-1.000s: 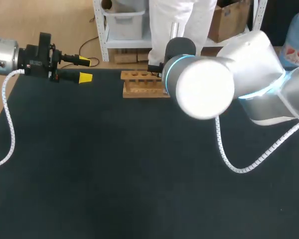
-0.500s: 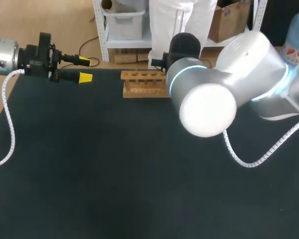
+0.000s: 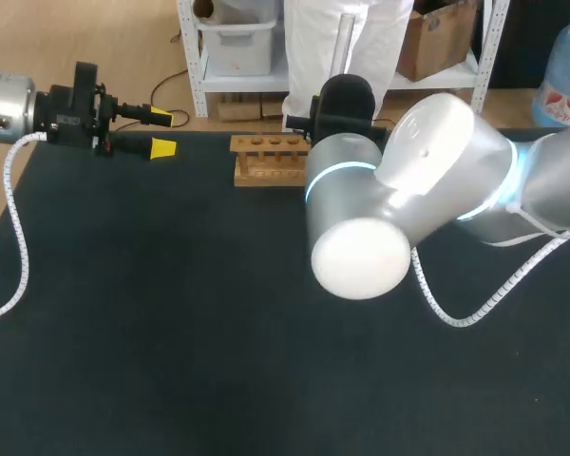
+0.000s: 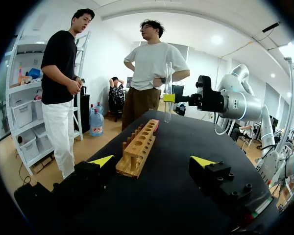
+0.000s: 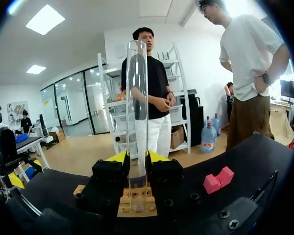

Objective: Grasp the test tube, adjust it, and insert it.

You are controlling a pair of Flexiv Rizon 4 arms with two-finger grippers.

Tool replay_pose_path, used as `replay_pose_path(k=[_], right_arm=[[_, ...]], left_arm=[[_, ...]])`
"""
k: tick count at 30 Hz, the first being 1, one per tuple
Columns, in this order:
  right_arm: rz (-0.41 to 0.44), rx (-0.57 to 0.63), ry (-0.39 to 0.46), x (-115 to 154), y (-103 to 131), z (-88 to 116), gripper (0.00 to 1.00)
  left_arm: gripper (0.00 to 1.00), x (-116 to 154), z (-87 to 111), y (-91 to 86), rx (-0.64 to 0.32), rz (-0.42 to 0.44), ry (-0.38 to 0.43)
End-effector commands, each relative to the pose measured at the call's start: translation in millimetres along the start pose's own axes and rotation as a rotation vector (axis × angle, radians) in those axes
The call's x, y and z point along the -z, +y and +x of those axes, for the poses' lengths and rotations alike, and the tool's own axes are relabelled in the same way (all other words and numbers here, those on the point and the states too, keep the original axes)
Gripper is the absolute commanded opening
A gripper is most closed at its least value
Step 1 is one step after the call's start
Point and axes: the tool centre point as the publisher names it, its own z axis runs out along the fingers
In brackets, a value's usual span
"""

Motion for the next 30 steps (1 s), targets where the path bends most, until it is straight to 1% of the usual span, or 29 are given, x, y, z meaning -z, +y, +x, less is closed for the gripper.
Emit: replay_pose_path(k=[1,9,20,30], right_arm=[[-0.023,0.012,-0.026,-8,-5,5,0.0],[-0.045,0.034,-0.052,-21,-13,6,0.0],[-0.079,0.056,-0.085,-37,-9,12,0.0],[-0.083,0.068,-0.093,-48,-13,17,0.0]], left_arm=[[1.0,0,1.0,0.0,-0.002,0.0,-0.002],[1.0,0,1.0,0.0,-0.002,0.0,-0.002],[1.0,0,1.0,0.0,-0.002,0.0,-0.002],[1.0,0,1.0,0.0,-0.002,0.0,-0.002]])
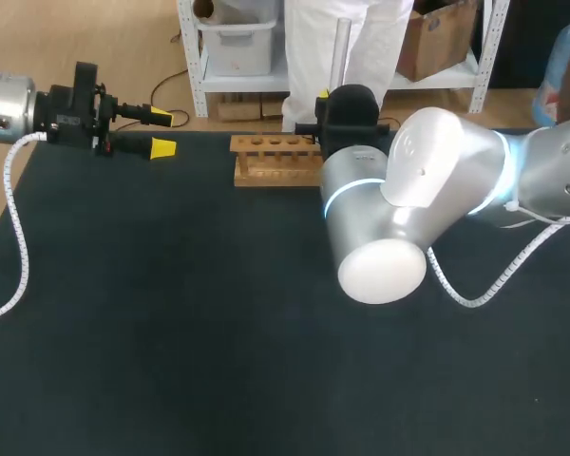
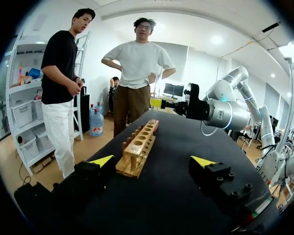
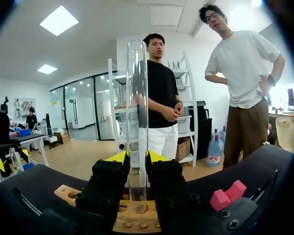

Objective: Grasp the test tube, adjust it, and insert it.

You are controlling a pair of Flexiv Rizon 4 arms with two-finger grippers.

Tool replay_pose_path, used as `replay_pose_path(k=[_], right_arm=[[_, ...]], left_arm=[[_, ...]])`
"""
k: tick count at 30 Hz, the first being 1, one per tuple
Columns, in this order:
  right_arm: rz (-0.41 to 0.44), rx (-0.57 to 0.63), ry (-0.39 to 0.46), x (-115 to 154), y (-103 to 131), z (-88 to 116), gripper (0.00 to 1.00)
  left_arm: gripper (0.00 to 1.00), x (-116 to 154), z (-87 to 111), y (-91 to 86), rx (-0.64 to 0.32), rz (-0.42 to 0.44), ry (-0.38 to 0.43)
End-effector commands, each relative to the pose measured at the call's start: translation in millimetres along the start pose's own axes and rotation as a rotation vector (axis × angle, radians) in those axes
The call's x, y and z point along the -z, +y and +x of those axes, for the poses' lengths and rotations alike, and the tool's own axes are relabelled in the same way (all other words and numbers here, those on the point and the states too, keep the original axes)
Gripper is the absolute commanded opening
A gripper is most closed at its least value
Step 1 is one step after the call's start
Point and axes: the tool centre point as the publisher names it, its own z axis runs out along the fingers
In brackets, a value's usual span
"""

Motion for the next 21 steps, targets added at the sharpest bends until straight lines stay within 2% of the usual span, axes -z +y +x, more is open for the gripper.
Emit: replay_pose_path(k=[1,21], right_arm=[[-0.007,-0.002,-0.002,-6,-2,3,0.0],[-0.002,-0.016,0.019,-11,-4,18,0.0]], left_arm=[[1.0,0,1.0,0.0,-0.002,0.0,-0.002],[1.0,0,1.0,0.0,-0.002,0.0,-0.002]])
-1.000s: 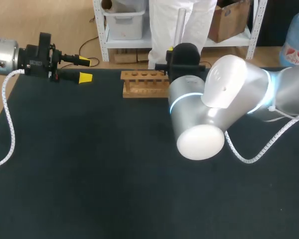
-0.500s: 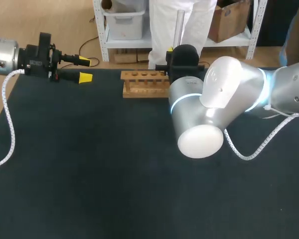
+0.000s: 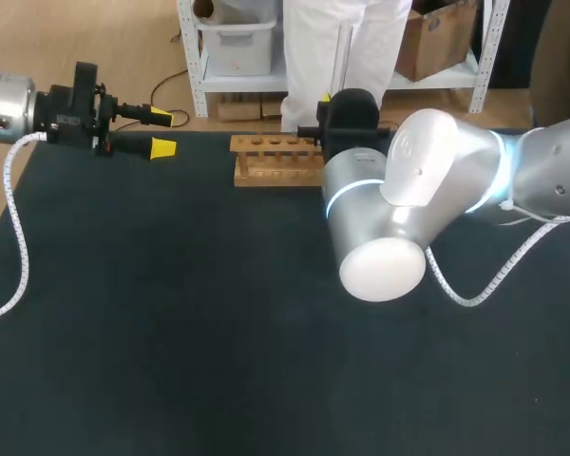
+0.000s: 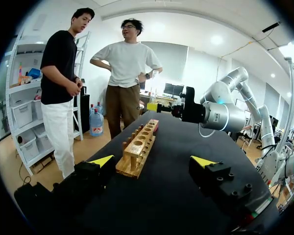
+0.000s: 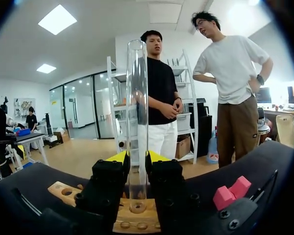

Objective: Grasp the test tube, adjust it, and insert it.

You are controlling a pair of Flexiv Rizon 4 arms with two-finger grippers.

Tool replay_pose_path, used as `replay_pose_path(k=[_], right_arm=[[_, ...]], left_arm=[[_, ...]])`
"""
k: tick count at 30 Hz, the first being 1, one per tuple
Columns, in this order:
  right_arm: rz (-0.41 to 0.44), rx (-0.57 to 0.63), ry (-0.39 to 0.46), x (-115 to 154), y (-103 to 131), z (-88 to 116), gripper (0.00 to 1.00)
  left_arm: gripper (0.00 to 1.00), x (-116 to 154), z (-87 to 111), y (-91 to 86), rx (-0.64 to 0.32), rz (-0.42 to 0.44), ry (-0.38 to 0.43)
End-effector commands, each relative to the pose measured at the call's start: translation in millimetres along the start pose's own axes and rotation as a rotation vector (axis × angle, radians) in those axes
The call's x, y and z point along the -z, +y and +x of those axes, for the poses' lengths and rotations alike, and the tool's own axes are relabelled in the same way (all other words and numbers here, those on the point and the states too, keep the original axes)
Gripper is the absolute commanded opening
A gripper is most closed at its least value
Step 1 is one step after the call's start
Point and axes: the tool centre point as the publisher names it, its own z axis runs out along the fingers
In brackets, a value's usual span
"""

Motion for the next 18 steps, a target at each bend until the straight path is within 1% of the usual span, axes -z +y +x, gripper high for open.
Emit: replay_pose_path(k=[1,8,18], right_arm=[[-0.001,-0.004,0.004,-2,0,4,0.0],[0.0,-0.009,0.022,-2,-1,11,0.0],[-0.001,-0.02,0.053,-2,0,29,0.0]], left_arm=[[1.0,0,1.0,0.0,-0.002,0.0,-0.002],[1.0,0,1.0,0.0,-0.002,0.0,-0.002],[1.0,0,1.0,0.0,-0.002,0.0,-0.002]])
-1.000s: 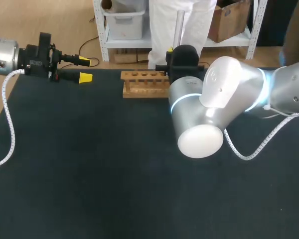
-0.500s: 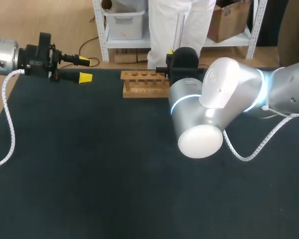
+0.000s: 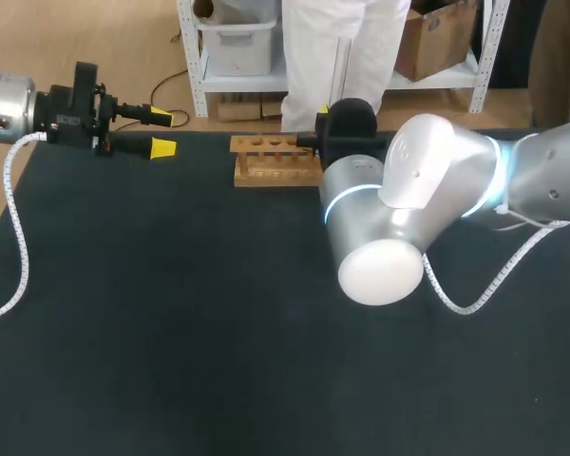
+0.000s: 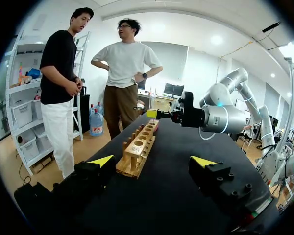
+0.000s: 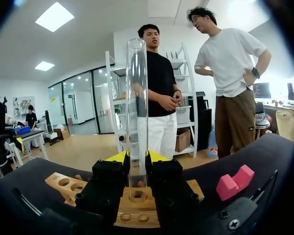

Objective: Grasp the test tube, adjust it, and insert it.

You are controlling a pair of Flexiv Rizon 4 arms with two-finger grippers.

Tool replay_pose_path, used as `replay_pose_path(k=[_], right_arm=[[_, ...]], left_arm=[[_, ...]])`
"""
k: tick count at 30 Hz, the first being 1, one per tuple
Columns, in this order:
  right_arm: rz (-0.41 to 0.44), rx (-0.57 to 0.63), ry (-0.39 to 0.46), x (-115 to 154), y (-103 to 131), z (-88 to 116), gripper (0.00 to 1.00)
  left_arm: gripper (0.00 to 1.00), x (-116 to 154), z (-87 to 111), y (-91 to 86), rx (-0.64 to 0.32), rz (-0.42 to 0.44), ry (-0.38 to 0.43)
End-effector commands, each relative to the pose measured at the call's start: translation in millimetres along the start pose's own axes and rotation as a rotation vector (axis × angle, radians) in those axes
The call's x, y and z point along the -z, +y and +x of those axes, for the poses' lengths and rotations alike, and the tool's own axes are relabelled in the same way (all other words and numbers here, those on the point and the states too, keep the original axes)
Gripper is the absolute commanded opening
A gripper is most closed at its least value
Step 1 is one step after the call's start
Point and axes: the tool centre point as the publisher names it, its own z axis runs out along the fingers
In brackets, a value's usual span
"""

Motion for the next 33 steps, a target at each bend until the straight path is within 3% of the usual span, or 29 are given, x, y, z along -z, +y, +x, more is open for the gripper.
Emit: replay_pose_path(k=[1,25,26,27,30,32,33], right_arm=[[-0.006,-0.004,0.004,-4,1,6,0.0],[-0.012,-0.006,0.088,-3,4,40,0.0],[-0.008,-0.006,0.092,-3,4,41,0.04],[-0.007,-0.006,0.093,-3,4,41,0.13],[-0.004,-0.005,0.097,-3,4,43,0.2],[-0.003,-0.004,0.1,-3,4,43,0.33],[-0.003,-0.004,0.101,-3,4,43,0.31]], left_arm=[[1.0,0,1.0,0.0,-0.002,0.0,-0.002],[1.0,0,1.0,0.0,-0.002,0.0,-0.002],[1.0,0,1.0,0.0,-0.002,0.0,-0.002],[1.0,0,1.0,0.0,-0.002,0.0,-0.002],[1.0,0,1.0,0.0,-0.002,0.0,-0.002],[1.0,0,1.0,0.0,-0.002,0.0,-0.002],[1.0,0,1.0,0.0,-0.002,0.0,-0.002]])
